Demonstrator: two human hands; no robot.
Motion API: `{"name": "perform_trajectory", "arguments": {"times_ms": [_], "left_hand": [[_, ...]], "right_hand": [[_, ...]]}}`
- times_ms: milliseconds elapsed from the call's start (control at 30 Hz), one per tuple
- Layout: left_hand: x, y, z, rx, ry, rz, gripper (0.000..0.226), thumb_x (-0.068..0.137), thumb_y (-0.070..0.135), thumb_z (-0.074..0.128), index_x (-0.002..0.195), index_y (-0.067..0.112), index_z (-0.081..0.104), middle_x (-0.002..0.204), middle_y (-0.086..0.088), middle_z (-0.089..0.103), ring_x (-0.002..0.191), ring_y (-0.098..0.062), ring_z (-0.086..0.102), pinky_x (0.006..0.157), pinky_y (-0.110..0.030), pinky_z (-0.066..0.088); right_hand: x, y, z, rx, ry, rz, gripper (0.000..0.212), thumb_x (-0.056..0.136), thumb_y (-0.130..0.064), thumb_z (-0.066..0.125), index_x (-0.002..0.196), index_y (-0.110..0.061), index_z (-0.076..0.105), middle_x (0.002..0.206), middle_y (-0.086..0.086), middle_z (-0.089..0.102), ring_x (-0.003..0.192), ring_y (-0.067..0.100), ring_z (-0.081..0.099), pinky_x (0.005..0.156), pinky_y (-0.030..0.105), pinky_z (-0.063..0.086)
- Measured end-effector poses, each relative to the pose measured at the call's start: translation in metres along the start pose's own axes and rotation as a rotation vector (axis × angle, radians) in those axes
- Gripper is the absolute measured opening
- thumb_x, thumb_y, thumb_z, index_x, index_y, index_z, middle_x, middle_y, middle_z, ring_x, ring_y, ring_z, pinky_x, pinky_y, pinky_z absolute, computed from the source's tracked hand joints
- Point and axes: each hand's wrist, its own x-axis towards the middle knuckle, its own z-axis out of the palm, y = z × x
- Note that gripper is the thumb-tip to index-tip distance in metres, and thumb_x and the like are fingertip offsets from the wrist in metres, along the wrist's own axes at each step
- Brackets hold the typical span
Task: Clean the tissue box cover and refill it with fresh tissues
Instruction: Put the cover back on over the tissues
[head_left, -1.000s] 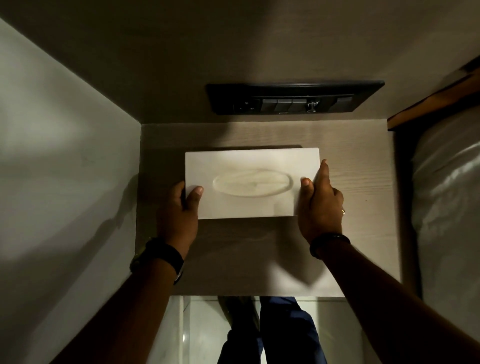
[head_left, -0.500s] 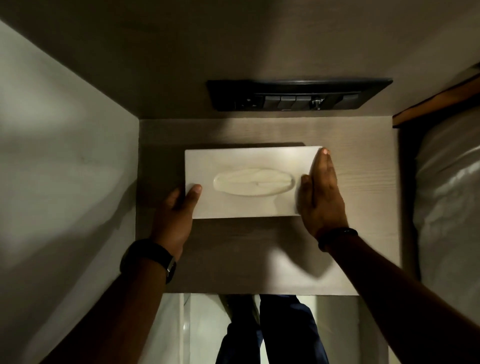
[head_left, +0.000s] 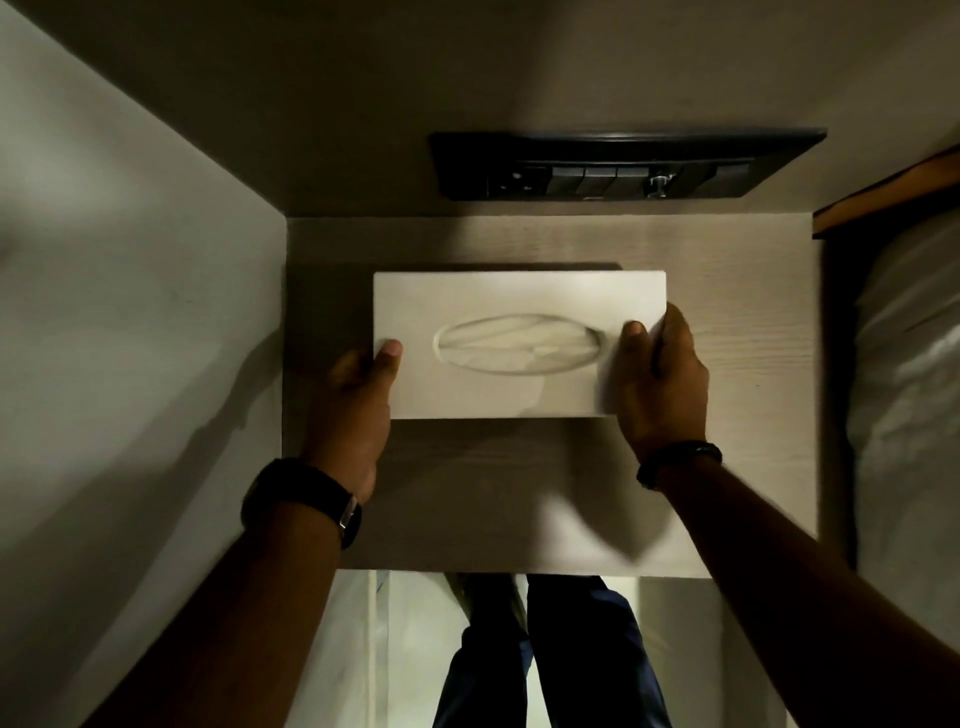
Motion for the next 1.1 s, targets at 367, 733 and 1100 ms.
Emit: {"name": "perform_trajectory", "arguments": {"times_ms": [367,733,1100], "left_hand": [[0.003,-0.014,-0.002,0.1,0.041,0.06,0.016,0.093,0.041,0.051,0.089,0.026,0.055,0.085,0.007,0.056,0.08,-0.014,0.054,0.068,-0.028,0.044],[0.008,-0.026,0.011,0.24,0.091,0.161,0.032,0.098,0.042,0.039,0.118,0.023,0.055,0.104,-0.001,0.059,0.092,-0.017,0.057,0.075,-0.028,0.046],[0.011,-0.026,0.008,0.4,0.09,0.276,0.038,0.099,0.035,0.039,0.12,0.009,0.055,0.099,-0.005,0.056,0.085,-0.015,0.052,0.061,-0.015,0.036]], "right_hand": [[0.0,0.005,0.002,-0.064,-0.025,-0.091,0.042,0.095,-0.037,0.039,0.127,-0.012,0.049,0.102,0.007,0.064,0.085,0.016,0.057,0.074,0.006,0.042],[0.004,0.021,0.01,-0.196,-0.047,-0.083,0.069,0.092,-0.057,0.027,0.149,-0.018,0.022,0.143,0.011,0.047,0.124,0.033,0.05,0.1,0.048,0.044],[0.008,0.023,0.008,-0.108,-0.134,-0.031,0.069,0.089,-0.067,0.025,0.146,-0.03,0.019,0.141,0.008,0.05,0.124,0.034,0.05,0.103,0.058,0.037]]}}
